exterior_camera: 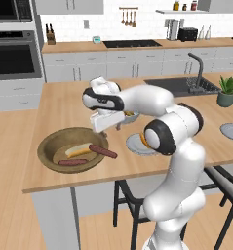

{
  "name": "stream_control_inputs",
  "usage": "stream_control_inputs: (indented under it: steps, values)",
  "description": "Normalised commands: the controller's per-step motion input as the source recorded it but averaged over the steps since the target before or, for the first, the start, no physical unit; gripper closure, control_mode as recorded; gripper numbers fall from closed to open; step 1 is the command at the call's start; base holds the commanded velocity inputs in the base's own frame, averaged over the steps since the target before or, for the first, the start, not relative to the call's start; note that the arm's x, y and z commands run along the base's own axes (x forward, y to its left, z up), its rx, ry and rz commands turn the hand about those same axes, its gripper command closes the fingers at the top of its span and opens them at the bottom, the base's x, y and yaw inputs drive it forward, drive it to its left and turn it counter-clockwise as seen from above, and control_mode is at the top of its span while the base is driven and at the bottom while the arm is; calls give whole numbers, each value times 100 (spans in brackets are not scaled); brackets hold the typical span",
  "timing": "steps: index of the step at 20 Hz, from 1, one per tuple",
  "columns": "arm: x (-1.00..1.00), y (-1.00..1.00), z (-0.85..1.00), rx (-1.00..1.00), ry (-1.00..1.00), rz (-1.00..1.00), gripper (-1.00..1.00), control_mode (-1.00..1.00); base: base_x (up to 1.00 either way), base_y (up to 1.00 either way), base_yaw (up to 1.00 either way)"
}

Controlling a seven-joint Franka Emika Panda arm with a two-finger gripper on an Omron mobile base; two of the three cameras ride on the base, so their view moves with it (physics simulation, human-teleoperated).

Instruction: Place one bun and one sausage from the bowl on each plate.

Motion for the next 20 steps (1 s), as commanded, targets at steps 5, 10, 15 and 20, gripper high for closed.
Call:
stream_control_inputs:
  steps: [5, 10, 15, 20]
  values:
    - [-57, 14, -8, 16, -13, 18, -100, -100, 0, 0, 0]
    - [-8, 12, 0, 11, 0, 9, -100, -100, 0, 0, 0]
    - [0, 16, -5, 3, 0, 4, -100, -100, 0, 0, 0]
    - [12, 25, -16, 0, -1, 1, -100, -100, 0, 0, 0]
